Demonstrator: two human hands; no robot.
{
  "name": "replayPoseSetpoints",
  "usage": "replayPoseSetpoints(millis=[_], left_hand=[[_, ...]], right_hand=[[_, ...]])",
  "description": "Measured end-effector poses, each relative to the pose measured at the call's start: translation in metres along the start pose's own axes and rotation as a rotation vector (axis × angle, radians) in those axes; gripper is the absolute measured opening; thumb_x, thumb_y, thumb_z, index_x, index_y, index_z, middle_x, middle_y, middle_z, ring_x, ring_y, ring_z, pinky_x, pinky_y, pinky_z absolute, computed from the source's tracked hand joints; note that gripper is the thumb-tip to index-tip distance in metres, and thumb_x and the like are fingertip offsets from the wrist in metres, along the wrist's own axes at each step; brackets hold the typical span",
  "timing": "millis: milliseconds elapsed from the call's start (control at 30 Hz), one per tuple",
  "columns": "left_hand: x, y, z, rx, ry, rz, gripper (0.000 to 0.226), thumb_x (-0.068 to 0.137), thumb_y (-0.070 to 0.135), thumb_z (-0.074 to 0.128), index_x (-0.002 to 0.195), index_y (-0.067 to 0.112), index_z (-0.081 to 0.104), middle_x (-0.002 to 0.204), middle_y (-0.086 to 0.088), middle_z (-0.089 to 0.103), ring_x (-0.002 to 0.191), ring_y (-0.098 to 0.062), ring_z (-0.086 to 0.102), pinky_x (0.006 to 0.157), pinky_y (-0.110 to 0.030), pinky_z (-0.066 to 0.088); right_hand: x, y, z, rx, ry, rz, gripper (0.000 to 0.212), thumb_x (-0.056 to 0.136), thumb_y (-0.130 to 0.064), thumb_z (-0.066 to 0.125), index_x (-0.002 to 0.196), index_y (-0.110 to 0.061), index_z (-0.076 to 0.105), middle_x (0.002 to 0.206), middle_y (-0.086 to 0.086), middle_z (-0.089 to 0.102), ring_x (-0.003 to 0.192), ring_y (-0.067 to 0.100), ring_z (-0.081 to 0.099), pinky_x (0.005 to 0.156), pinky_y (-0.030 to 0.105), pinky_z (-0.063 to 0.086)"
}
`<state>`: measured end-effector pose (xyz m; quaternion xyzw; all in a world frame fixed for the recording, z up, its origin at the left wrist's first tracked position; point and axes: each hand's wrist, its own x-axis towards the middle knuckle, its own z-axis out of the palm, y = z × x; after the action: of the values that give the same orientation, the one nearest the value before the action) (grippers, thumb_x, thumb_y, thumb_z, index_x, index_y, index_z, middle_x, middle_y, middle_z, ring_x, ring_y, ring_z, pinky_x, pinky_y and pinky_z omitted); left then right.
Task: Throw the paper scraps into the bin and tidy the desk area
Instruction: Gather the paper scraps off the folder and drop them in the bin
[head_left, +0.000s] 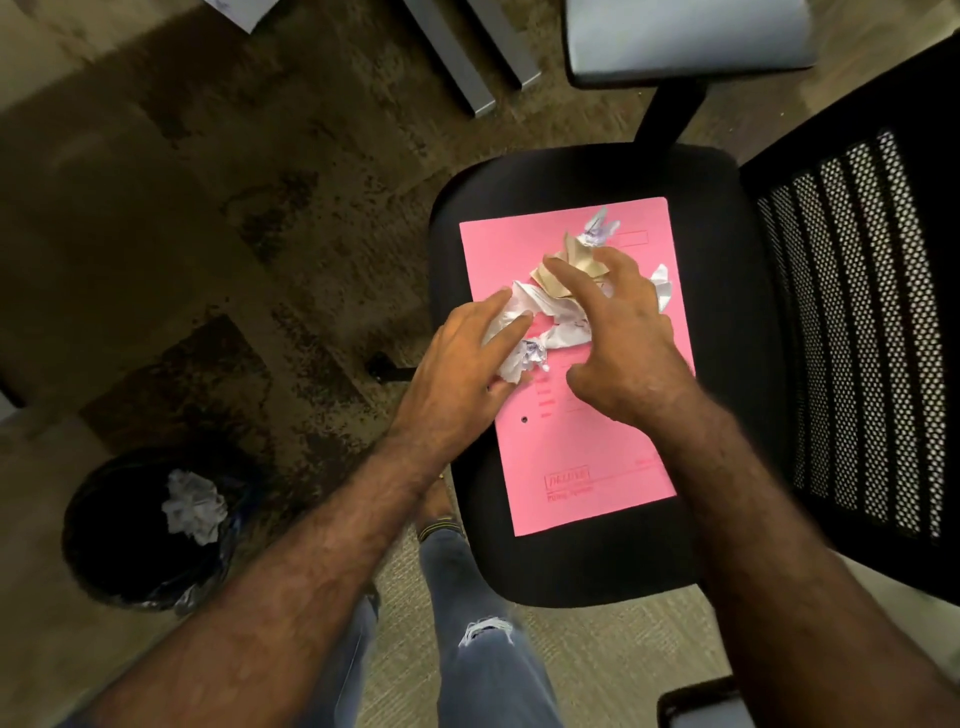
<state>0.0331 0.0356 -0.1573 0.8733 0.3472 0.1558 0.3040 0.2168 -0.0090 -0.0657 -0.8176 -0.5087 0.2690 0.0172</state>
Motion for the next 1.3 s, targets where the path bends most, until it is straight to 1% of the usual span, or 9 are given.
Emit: replayPoseSetpoints(millis=[133,233,300,367,567,700,833,1167,1300], left_hand=[[0.004,-0.001,-0.003,-0.017,0.037,0.017,0.045,0.091,0.019,0.078,0.133,0.006,0.069,0.145,-0.021,0.058,0.130,-0.038,0.055,0.102,-0.051,0.055],[0.005,-0.003,-0.006,-0.021,0.057,0.047,0.035,0.096,0.022,0.067,0.126,0.006,0.072,0.137,-0.019,0.063,0.125,-0.036,0.057,0.094,-0.050,0.059],[0.005,-0.005,-0.006,-0.033,0.062,0.060,0.035,0.096,0.025,0.062,0.122,0.006,0.074,0.131,-0.018,0.066,0.120,-0.035,0.059,0.089,-0.049,0.060],[0.005,-0.005,-0.006,-0.038,0.064,0.074,0.032,0.094,0.023,0.067,0.119,0.005,0.075,0.125,-0.018,0.068,0.116,-0.034,0.060,0.086,-0.048,0.060],[0.002,-0.004,-0.011,-0.088,0.100,0.074,0.040,0.097,0.026,0.050,0.113,0.001,0.077,0.111,-0.016,0.072,0.104,-0.033,0.065,0.080,-0.044,0.060],[-0.001,-0.005,-0.012,-0.109,0.126,0.057,0.037,0.099,0.021,0.049,0.111,0.000,0.077,0.108,-0.015,0.072,0.100,-0.033,0.065,0.080,-0.044,0.059],[-0.005,-0.005,-0.016,-0.116,0.125,0.046,0.034,0.096,0.012,0.048,0.110,-0.001,0.077,0.107,-0.013,0.072,0.100,-0.032,0.064,0.082,-0.043,0.057],[-0.021,-0.008,-0.032,-0.141,0.157,0.021,0.040,0.085,-0.002,0.044,0.108,-0.003,0.075,0.105,-0.014,0.071,0.097,-0.035,0.063,0.083,-0.044,0.056],[-0.033,-0.014,-0.041,-0.148,0.152,-0.012,0.041,0.080,-0.010,0.048,0.111,-0.002,0.074,0.108,-0.012,0.070,0.102,-0.032,0.061,0.087,-0.041,0.054]], right_hand=[[0.007,0.000,0.007,-0.034,-0.013,-0.006,0.106,0.071,-0.017,0.087,0.156,-0.047,0.029,0.165,-0.006,0.012,0.148,0.029,0.028,0.105,0.053,0.052],[0.009,-0.001,0.012,-0.052,-0.021,-0.014,0.102,0.075,-0.021,0.086,0.156,-0.045,0.031,0.163,-0.005,0.014,0.147,0.029,0.028,0.101,0.047,0.052],[0.009,-0.001,0.015,-0.055,-0.002,-0.015,0.094,0.076,-0.021,0.086,0.153,-0.043,0.038,0.161,-0.004,0.016,0.145,0.029,0.030,0.097,0.045,0.054],[0.010,-0.001,0.019,-0.041,0.024,-0.009,0.082,0.076,-0.019,0.086,0.146,-0.041,0.047,0.158,-0.003,0.020,0.141,0.028,0.033,0.094,0.044,0.055],[0.012,-0.004,0.026,0.026,0.099,0.051,0.054,0.080,-0.024,0.087,0.128,-0.033,0.065,0.148,-0.001,0.035,0.134,0.025,0.046,0.100,0.041,0.056],[0.013,-0.007,0.030,0.033,0.159,0.093,0.043,0.086,-0.032,0.083,0.126,-0.026,0.071,0.144,0.000,0.050,0.126,0.024,0.056,0.101,0.045,0.057],[0.011,-0.013,0.033,0.047,0.232,0.089,0.034,0.087,-0.032,0.082,0.118,-0.021,0.077,0.128,-0.001,0.063,0.114,0.021,0.062,0.095,0.043,0.060],[0.005,-0.028,0.034,0.072,0.370,0.052,0.025,0.090,-0.026,0.079,0.112,-0.015,0.079,0.112,-0.001,0.073,0.101,0.016,0.066,0.091,0.031,0.054],[0.000,-0.040,0.035,0.101,0.396,0.028,0.022,0.089,-0.024,0.078,0.110,-0.016,0.080,0.112,-0.001,0.075,0.099,0.015,0.067,0.091,0.034,0.058]])
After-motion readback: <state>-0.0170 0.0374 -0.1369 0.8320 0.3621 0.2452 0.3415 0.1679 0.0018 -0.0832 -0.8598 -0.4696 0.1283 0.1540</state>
